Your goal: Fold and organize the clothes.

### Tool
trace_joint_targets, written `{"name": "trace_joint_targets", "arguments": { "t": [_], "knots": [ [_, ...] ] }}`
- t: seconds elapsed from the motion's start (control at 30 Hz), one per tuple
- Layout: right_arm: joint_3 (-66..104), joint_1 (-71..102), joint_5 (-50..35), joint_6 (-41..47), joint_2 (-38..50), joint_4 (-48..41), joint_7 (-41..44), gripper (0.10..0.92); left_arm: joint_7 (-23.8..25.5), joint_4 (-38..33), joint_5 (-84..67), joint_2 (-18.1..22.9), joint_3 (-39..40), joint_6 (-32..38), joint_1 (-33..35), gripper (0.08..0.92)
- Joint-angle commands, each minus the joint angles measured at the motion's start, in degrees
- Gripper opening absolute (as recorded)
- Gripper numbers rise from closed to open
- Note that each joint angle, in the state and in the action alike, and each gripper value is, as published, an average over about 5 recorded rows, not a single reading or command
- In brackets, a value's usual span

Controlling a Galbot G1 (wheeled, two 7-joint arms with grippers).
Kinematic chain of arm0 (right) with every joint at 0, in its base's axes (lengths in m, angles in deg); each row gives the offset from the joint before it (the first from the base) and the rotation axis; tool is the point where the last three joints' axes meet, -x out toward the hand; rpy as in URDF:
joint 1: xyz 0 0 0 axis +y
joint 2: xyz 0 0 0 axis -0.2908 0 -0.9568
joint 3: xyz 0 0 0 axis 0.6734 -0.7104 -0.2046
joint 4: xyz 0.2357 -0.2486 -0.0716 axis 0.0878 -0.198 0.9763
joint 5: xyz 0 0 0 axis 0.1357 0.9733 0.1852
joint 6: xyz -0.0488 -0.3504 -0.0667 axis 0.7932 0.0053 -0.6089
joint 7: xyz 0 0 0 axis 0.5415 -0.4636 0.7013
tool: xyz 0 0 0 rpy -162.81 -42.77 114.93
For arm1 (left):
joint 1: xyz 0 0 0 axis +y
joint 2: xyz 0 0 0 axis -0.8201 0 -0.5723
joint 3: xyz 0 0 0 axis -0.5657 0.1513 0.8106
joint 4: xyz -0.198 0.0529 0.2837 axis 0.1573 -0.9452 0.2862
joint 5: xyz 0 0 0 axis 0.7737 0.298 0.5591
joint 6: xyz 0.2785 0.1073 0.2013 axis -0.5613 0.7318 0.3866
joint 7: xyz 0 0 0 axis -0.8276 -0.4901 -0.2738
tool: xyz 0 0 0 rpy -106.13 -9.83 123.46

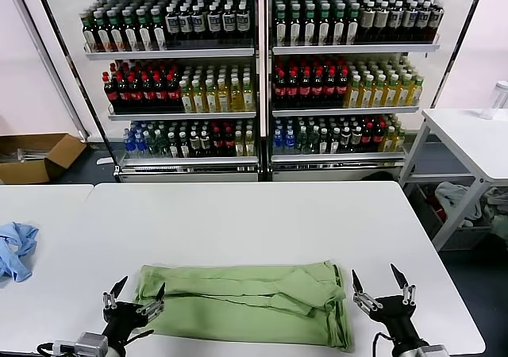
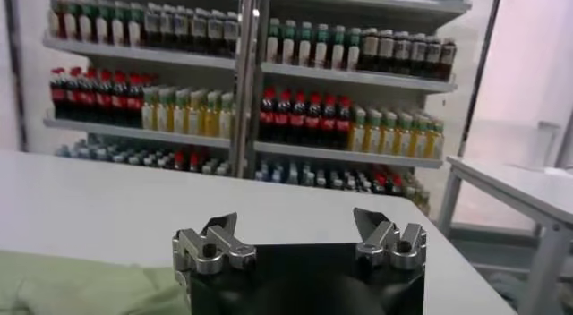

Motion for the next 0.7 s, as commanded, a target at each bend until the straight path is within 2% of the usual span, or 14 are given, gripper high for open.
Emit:
{"name": "trace_joint_targets", "arguments": {
  "t": [0.03, 0.23, 0.7],
  "knots": [
    [6.9, 1.4, -8.4, -9.7, 1.2, -6.4, 12.7, 0.823, 7.0, 7.4, -10.4, 4.3, -3.2, 7.3, -3.0, 0.823],
    [7.8, 2.5, -8.5, -9.7, 1.3, -5.6, 12.5, 0.823, 5.1, 8.4, -10.2, 7.1, -1.0, 4.8, -4.1, 0.823],
    [8.2, 2.7, -8.6, -9.4, 0.8, -4.9, 12.5, 0.823, 4.9, 12.2, -13.8, 8.8, -0.2, 2.4, -8.0, 0.823]
  ]
}}
